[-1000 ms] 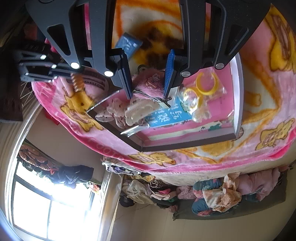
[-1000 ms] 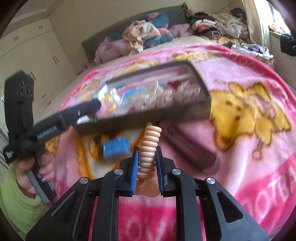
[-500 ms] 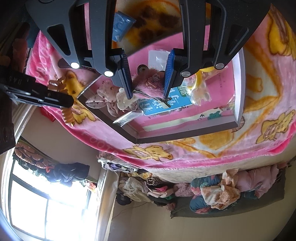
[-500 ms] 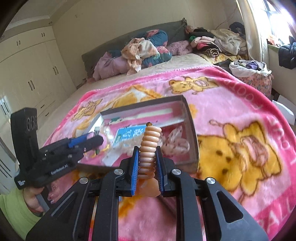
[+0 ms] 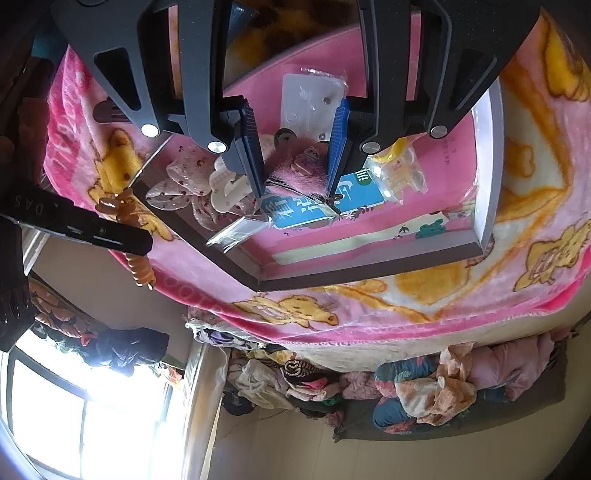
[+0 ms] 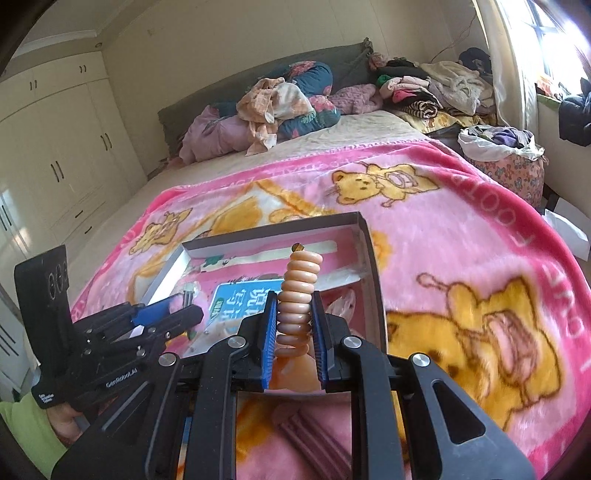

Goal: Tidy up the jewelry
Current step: 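Carry the pink clip and spiral tie with both tools over the box, then open the left tool to drop the pink clip while the right tool releases the spiral tie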

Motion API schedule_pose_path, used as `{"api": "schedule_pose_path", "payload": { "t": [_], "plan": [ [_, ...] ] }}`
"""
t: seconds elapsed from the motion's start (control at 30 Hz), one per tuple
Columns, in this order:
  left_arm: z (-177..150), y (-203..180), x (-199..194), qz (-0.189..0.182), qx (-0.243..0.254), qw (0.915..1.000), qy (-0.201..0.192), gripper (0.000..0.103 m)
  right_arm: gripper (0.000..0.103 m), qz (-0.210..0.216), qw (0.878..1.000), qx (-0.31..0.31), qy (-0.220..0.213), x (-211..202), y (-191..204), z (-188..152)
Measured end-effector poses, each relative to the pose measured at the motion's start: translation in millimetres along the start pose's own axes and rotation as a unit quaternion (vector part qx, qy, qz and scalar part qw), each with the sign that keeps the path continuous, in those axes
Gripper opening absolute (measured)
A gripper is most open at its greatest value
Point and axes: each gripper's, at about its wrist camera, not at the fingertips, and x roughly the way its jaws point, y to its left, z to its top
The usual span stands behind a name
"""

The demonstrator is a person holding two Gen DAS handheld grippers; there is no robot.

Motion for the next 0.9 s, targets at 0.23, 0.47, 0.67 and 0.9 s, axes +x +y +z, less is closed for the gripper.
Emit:
{"api": "schedule_pose_path", "payload": {
  "t": [0.23, 0.47, 0.67, 0.9],
  "plan": [
    [-1, 0, 12, 0.006, 0.001, 0.9999, 0.010, 0.024, 0.017, 0.001, 1.000, -0.006, 0.010, 15, -5, 5],
    [-3, 3, 20, 0.011, 0.001, 0.9998, 0.019, 0.024, 0.017, 0.005, 1.000, -0.005, 0.027, 31, -11, 5],
    [-3, 4, 22, 0.012, 0.000, 0.9998, 0.019, 0.025, 0.017, 0.007, 0.999, -0.006, 0.043, 42, -13, 1],
    [-4, 5, 23, 0.012, -0.002, 0.9997, 0.019, 0.025, 0.020, 0.014, 0.998, -0.003, 0.057, 48, -13, -6]
  ]
}}
